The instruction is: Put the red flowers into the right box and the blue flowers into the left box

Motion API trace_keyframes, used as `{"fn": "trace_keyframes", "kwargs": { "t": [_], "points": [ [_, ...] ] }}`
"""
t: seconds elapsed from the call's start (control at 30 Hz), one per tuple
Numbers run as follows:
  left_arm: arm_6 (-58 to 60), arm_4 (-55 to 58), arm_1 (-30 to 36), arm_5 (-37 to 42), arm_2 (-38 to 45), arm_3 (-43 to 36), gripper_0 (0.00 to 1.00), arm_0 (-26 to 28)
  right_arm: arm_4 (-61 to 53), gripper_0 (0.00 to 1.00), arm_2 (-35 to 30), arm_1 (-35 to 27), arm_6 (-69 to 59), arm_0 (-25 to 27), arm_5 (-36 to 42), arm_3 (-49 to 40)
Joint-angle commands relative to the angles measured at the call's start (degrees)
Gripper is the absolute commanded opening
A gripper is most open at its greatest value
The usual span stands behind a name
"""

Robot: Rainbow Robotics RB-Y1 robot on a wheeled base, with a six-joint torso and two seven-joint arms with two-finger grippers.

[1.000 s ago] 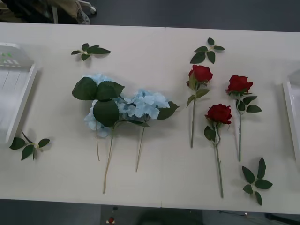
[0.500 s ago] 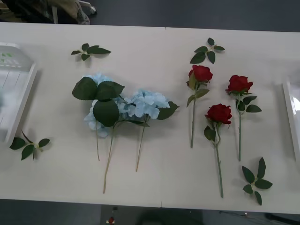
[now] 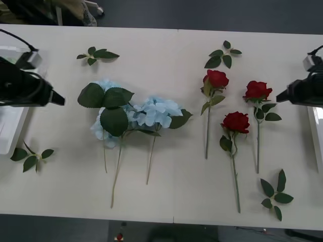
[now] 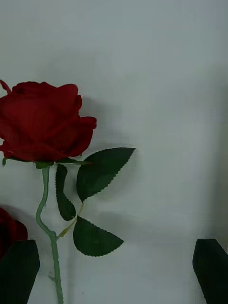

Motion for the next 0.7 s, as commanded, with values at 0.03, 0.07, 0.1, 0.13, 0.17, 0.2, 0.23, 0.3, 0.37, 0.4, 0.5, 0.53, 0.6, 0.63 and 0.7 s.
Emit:
{"fn": "trace_keyframes", "kwargs": {
  "t": [0.03,0.07,0.1,0.13,0.17,0.2,0.23,0.3,0.37,0.4,0.5,0.53,0.6,0.63,0.7],
  "points": [
    [6.78,-3.42,-3.48,-4.1,-6.94,-1.4,0.97,0.23,0.23,0.94,3.64,2.94,-2.86,-3.51,-4.61,5.13],
    [6.95,-3.86,-4.01,-4.36,-7.64,-1.4,0.97,0.14,0.32,0.95,4.07,3.21,-2.77,-3.86,-5.22,5.83],
    [7.13,-5.35,-5.06,-4.98,-8.7,-1.31,0.97,0.23,0.32,0.95,5.22,3.91,-2.86,-4.83,-6.36,7.42],
    [7.22,-6.14,-5.5,-5.24,-9.14,-1.31,0.97,0.23,0.32,0.95,5.83,4.44,-2.86,-5.27,-6.98,8.21],
    [7.39,-7.99,-6.47,-5.6,-10.19,-1.22,0.98,0.23,0.32,0.95,6.62,5.67,-2.86,-6.76,-7.95,10.58],
    [7.48,-8.87,-6.99,-6.03,-10.9,-0.87,0.97,0.14,0.41,0.95,6.97,6.72,-2.68,-7.55,-8.21,12.16],
    [7.57,-9.4,-7.43,-6.65,-11.51,-0.69,0.97,0.14,0.41,0.95,6.97,7.6,-2.42,-8.34,-8.65,13.57],
    [7.75,-9.57,-7.96,-8.85,-13.18,0.63,0.97,0.05,0.15,0.95,7.15,9.1,-2.07,-9.75,-9.26,16.12],
    [7.92,-9.57,-8.05,-12.1,-16.26,3.26,0.97,-0.92,0.15,0.95,7.85,10.59,-1.72,-11.51,-9.79,18.75],
    [8.01,-9.66,-8.05,-12.98,-17.14,3.97,0.97,-1.18,0.23,0.95,8.12,10.94,-1.63,-11.86,-9.97,19.28],
    [8.45,-9.84,-8.31,-16.85,-20.83,8.62,0.97,-2.94,0.23,0.94,10.4,12.35,-1.28,-13.26,-12.25,21.92],
    [8.54,-9.92,-8.49,-17.81,-21.35,9.77,0.97,-3.38,0.23,0.9,10.93,12.7,-1.36,-13.44,-13.13,22.53],
    [8.54,-10.19,-8.84,-19.83,-22.06,12.4,0.95,-3.99,0.32,0.73,12.51,12.96,-1.19,-13.53,-15.07,23.85],
    [8.54,-10.36,-9.02,-20.36,-22.15,13.11,0.93,-4.08,0.32,0.69,12.95,12.96,-1.1,-13.44,-15.68,24.2],
    [8.45,-10.8,-9.45,-22.12,-22.23,15.13,0.69,-4.34,0.32,0.54,14.62,13.05,-0.93,-13.44,-17.35,25.17]
  ]
}}
